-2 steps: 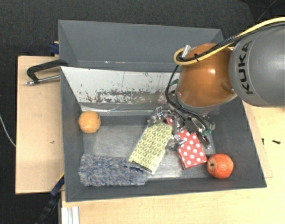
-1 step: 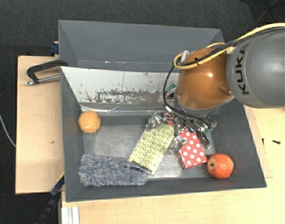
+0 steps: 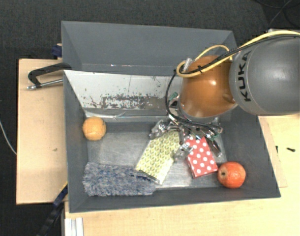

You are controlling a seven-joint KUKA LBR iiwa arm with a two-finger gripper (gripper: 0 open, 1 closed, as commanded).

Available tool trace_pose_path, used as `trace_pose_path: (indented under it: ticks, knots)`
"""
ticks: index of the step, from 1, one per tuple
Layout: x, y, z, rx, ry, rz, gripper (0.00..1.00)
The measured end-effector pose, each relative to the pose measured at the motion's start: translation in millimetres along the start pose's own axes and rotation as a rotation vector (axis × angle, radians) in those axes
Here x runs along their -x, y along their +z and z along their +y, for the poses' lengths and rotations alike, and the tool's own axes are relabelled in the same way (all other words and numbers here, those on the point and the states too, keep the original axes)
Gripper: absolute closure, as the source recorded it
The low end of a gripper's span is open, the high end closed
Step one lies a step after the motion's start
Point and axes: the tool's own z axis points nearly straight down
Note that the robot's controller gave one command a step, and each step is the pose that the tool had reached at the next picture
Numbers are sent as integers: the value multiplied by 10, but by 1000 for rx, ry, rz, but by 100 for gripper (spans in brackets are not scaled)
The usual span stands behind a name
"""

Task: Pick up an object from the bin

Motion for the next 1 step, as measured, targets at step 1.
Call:
trace_pose_path:
  ticks: [1]
  knots:
    - [112, 142, 33, -8, -301, 0, 100]
